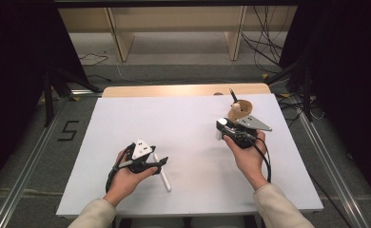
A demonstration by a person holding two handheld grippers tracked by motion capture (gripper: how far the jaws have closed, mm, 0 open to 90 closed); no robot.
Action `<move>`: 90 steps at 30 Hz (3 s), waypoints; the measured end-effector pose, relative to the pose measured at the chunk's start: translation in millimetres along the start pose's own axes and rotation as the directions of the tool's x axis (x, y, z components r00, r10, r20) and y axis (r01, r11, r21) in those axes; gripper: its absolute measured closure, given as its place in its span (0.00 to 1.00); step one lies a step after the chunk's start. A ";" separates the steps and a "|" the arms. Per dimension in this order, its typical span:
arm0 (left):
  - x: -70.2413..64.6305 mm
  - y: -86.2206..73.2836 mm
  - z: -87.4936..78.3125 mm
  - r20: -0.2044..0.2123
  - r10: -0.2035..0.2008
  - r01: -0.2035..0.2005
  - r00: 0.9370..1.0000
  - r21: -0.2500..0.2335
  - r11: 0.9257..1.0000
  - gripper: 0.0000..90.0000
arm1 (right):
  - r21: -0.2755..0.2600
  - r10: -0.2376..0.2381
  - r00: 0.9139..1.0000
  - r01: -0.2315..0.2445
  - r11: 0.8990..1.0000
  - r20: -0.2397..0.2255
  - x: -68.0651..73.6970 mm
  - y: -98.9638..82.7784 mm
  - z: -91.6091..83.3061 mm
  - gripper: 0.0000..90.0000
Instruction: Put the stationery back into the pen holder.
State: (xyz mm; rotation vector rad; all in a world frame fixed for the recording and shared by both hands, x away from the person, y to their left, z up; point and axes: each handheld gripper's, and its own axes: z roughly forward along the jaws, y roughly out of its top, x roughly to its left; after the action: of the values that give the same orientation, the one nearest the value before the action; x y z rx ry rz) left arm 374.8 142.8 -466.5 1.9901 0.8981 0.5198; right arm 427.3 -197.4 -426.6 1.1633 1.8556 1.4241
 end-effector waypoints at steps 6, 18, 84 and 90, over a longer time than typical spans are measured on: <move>0.2 0.1 1.0 -0.001 0.003 -0.003 1.000 0.004 1.000 0.39 | -0.006 0.011 0.999 -0.011 1.000 0.030 -10.2 1.6 -1.7 0.72; 1.1 -0.3 1.6 -0.003 0.000 0.000 1.000 0.009 1.000 0.40 | -0.016 0.024 0.996 -0.022 1.000 0.081 -25.5 3.8 -2.3 0.72; 2.0 -1.8 5.3 -0.010 -0.012 0.012 1.000 0.016 1.000 0.40 | -0.092 0.059 0.960 -0.035 0.995 0.273 -91.6 46.3 11.7 0.72; 2.0 -2.0 5.5 -0.008 -0.008 0.009 1.000 0.020 1.000 0.40 | -0.091 0.060 0.956 -0.035 0.995 0.288 -96.8 49.1 18.3 0.72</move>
State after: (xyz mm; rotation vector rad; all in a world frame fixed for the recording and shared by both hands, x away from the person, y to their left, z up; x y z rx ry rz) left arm 378.9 142.1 -471.1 2.0030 0.9197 0.5158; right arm 505.3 -268.3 -394.9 1.3042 1.5594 1.2660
